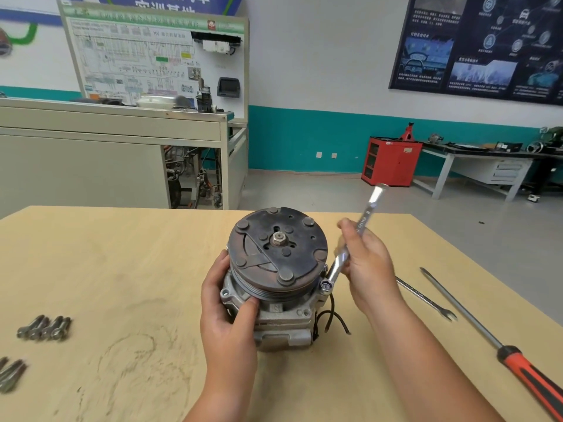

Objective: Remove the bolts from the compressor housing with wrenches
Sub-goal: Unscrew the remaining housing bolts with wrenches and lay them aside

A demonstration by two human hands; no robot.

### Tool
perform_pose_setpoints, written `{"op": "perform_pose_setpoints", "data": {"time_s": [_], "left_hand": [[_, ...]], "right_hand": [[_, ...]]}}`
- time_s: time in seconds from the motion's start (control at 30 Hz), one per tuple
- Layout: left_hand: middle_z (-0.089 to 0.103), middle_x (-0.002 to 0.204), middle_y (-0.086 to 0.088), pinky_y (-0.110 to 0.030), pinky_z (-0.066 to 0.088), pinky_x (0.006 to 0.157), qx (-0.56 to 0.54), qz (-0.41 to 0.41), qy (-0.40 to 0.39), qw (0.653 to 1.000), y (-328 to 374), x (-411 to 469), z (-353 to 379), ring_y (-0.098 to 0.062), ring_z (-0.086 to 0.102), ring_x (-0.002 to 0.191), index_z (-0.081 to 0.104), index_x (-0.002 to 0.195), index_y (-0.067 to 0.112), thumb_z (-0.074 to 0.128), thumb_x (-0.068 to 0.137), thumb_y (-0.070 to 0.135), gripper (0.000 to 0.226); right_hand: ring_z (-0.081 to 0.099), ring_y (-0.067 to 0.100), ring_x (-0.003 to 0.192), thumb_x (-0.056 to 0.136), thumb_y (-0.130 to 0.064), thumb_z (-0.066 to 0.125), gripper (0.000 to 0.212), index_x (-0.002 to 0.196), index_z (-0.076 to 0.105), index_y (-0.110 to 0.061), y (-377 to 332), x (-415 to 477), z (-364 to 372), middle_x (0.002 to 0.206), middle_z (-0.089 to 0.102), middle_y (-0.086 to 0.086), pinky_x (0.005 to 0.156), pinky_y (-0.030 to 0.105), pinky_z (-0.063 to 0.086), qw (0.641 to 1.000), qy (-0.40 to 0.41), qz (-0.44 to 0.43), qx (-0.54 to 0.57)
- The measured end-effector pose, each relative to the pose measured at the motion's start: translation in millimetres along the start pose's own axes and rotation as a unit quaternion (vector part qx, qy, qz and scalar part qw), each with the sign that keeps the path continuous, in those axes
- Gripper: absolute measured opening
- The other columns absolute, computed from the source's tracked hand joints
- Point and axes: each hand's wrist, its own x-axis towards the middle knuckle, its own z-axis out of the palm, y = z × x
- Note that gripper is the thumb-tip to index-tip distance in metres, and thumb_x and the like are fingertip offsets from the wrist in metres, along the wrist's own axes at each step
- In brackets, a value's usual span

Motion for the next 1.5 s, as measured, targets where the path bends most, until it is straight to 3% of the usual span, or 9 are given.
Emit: {"op": "perform_pose_setpoints", "data": {"time_s": [0.1, 0.17, 0.33, 0.47, 0.7, 0.87, 1.13, 1.33, 1.5], "left_hand": [[0.056, 0.134, -0.004, -0.058, 0.039, 0.104, -0.001, 0.000, 0.000, 1.000, 0, 0, 0, -0.025, 0.052, 0.124, 0.059, 0.110, 0.053, 0.059, 0.059, 0.038, 0.053], [0.056, 0.134, -0.003, -0.058, 0.039, 0.105, 0.000, 0.003, 0.001, 1.000, 0, 0, 0, -0.024, 0.052, 0.125, 0.058, 0.111, 0.052, 0.059, 0.059, 0.038, 0.054], [0.056, 0.134, -0.001, -0.056, 0.040, 0.105, -0.001, 0.001, -0.003, 1.000, 0, 0, 0, -0.021, 0.053, 0.125, 0.059, 0.109, 0.055, 0.058, 0.059, 0.037, 0.053], [0.056, 0.134, -0.001, -0.057, 0.040, 0.105, -0.004, -0.003, -0.005, 1.000, 0, 0, 0, -0.023, 0.052, 0.125, 0.059, 0.110, 0.054, 0.059, 0.059, 0.037, 0.054], [0.057, 0.134, -0.001, -0.056, 0.041, 0.105, -0.003, -0.004, -0.006, 1.000, 1, 0, 0, -0.021, 0.053, 0.124, 0.059, 0.109, 0.054, 0.060, 0.061, 0.034, 0.052], [0.057, 0.133, -0.001, -0.056, 0.041, 0.104, 0.002, -0.004, -0.005, 1.000, 1, 0, 0, -0.021, 0.054, 0.124, 0.059, 0.108, 0.054, 0.060, 0.064, 0.030, 0.050], [0.056, 0.134, -0.003, -0.057, 0.039, 0.105, -0.005, -0.003, -0.005, 1.000, 2, 1, 1, -0.023, 0.052, 0.125, 0.060, 0.109, 0.053, 0.059, 0.060, 0.036, 0.052], [0.057, 0.133, -0.003, -0.058, 0.040, 0.104, -0.003, -0.004, -0.005, 1.000, 2, 0, 1, -0.024, 0.053, 0.124, 0.059, 0.110, 0.053, 0.060, 0.061, 0.035, 0.052], [0.057, 0.134, -0.003, -0.057, 0.040, 0.105, -0.007, -0.006, -0.005, 1.000, 1, 0, 0, -0.023, 0.053, 0.125, 0.060, 0.109, 0.053, 0.060, 0.059, 0.037, 0.053]], "right_hand": [[0.057, 0.020, 0.062, 0.088, -0.043, 0.054, 0.027, 0.083, 0.068, -0.020, -3, 12, 14, 0.066, 0.061, 0.009, 0.060, 0.031, 0.047, 0.995, -0.061, 0.021, -0.082], [0.055, 0.019, 0.056, 0.091, -0.038, 0.052, 0.028, 0.077, 0.069, -0.021, -5, 14, 14, 0.064, 0.060, 0.012, 0.055, 0.025, 0.045, 0.993, -0.071, 0.024, -0.090], [0.030, 0.003, 0.038, 0.094, -0.029, 0.048, 0.025, 0.074, 0.057, -0.017, -16, -3, -15, 0.045, 0.035, -0.009, 0.037, 0.014, 0.029, 0.983, 0.039, 0.038, 0.176], [0.034, 0.002, 0.044, 0.081, -0.030, 0.056, 0.017, 0.073, 0.069, -0.022, -14, -43, -40, 0.053, 0.038, -0.009, 0.041, 0.013, 0.034, 0.970, 0.125, -0.002, 0.211], [0.062, 0.005, 0.050, 0.085, -0.012, 0.042, 0.040, 0.061, 0.073, -0.024, -2, -109, -41, 0.056, 0.065, -0.002, 0.045, 0.012, 0.048, 0.970, 0.146, -0.053, 0.189], [0.072, 0.021, 0.078, 0.063, -0.007, 0.070, 0.021, 0.063, 0.073, -0.028, -8, -124, -29, 0.082, 0.074, 0.010, 0.049, 0.022, 0.055, 0.986, 0.059, -0.032, 0.151], [0.069, 0.013, 0.094, 0.069, -0.019, 0.046, 0.034, 0.099, 0.055, -0.009, 6, -131, -17, 0.101, 0.072, -0.008, 0.057, 0.022, 0.055, 0.999, 0.019, -0.040, 0.005], [0.071, 0.018, 0.084, 0.067, -0.017, 0.044, 0.032, 0.095, 0.055, -0.005, 12, -129, -20, 0.093, 0.074, -0.001, 0.046, 0.020, 0.050, 0.998, 0.035, -0.034, 0.035], [0.060, 0.019, 0.045, 0.079, -0.020, 0.040, 0.023, 0.088, 0.053, -0.004, 7, -114, -23, 0.070, 0.072, 0.013, 0.040, 0.013, 0.036, 0.996, 0.050, -0.050, 0.056]]}}
